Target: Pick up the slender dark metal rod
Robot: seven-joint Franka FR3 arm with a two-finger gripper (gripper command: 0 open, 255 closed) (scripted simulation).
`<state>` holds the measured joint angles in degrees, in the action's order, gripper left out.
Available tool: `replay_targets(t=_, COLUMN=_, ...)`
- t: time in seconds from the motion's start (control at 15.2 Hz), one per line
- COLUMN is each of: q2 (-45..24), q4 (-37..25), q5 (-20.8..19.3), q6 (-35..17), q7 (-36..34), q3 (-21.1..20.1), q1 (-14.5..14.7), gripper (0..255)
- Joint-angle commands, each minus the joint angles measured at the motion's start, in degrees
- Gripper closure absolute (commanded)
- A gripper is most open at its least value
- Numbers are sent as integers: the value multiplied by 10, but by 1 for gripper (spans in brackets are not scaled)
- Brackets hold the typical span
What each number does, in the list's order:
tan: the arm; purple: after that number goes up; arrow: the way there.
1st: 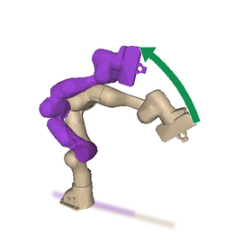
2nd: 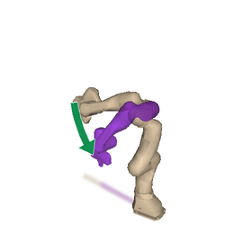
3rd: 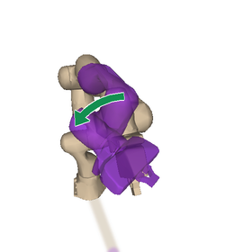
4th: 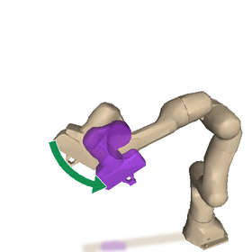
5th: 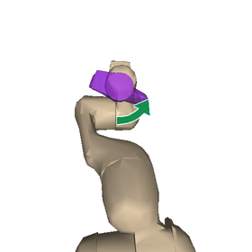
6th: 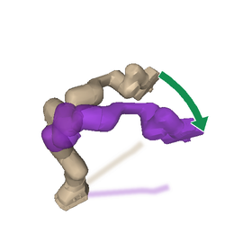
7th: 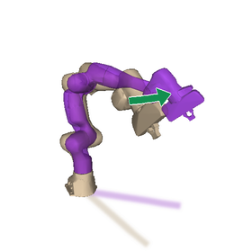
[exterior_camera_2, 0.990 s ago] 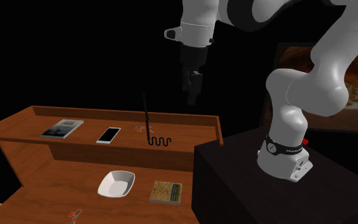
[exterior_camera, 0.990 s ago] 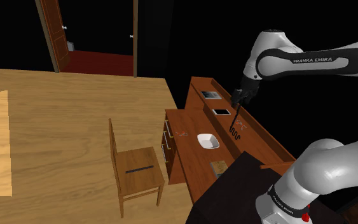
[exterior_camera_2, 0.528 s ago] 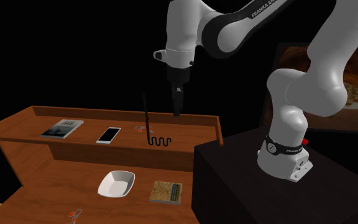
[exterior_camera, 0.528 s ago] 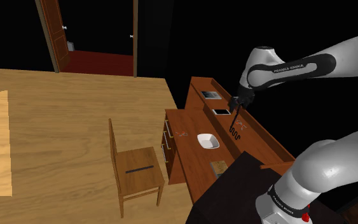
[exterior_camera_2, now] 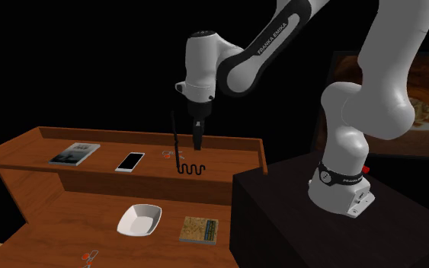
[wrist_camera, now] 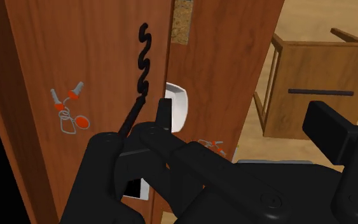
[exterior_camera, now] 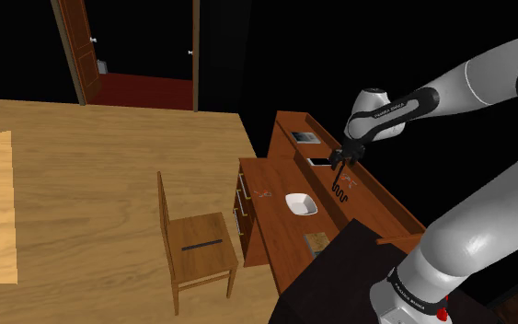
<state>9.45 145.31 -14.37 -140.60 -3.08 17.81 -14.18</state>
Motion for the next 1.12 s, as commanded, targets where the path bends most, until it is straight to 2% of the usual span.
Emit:
replay_targets(t=0.0, q2=-45, q4=-12, q5=10, q6=-34, q7=8, q3=12, q1=-5, gripper=0)
replay_targets(t=0.4, q2=-180, q4=-66, q5=75, q6=-114, q7=56, q3=32, q1=-31, gripper=0)
replay_targets(t=0.79, q2=-311, q4=-142, q5=154, q6=-165, q7=110, q3=12, q1=-89, gripper=0)
replay_targets(t=1.06, q2=-345, q4=-154, q5=168, q6=-187, q7=118, q3=0, q1=-104, gripper=0)
